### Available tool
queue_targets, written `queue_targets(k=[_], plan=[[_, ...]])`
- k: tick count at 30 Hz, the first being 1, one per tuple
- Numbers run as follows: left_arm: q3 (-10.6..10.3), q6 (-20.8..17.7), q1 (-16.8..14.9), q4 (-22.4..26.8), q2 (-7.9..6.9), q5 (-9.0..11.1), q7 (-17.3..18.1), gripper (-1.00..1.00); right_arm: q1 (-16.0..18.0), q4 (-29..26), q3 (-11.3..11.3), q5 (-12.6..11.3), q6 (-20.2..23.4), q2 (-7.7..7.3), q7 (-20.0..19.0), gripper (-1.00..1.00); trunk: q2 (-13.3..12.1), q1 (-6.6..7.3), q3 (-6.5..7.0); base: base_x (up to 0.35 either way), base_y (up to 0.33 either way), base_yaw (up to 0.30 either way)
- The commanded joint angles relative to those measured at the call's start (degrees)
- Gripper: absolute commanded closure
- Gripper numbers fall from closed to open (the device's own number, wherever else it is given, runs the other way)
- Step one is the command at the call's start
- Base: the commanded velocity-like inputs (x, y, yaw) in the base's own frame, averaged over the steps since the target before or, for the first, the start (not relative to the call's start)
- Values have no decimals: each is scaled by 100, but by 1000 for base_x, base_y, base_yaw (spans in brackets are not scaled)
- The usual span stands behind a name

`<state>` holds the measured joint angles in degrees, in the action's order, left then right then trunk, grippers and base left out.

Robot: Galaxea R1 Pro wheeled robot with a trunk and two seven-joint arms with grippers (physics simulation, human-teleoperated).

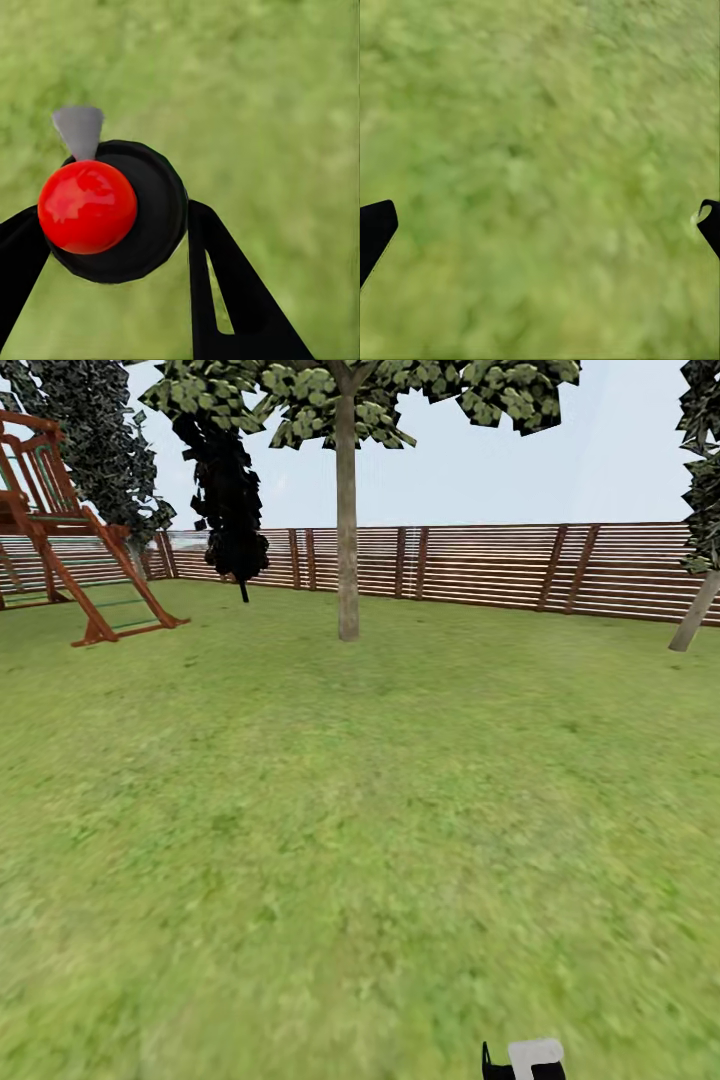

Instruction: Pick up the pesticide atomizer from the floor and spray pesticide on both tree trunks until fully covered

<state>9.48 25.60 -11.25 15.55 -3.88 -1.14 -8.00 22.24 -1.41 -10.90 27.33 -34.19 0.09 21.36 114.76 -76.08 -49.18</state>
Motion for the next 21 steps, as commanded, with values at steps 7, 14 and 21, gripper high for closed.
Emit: queue_targets(k=[7,14,21], plan=[[-5,0,0,1,0,0,0,100,0,0,0,0,0,0,0,-100,0,0,0,344,0,0],[-8,1,0,1,0,-2,0,100,0,0,0,0,0,0,0,-100,0,0,0,344,0,0],[-8,6,0,1,1,0,0,100,0,0,0,0,0,0,0,-100,0,0,0,344,0,0]])
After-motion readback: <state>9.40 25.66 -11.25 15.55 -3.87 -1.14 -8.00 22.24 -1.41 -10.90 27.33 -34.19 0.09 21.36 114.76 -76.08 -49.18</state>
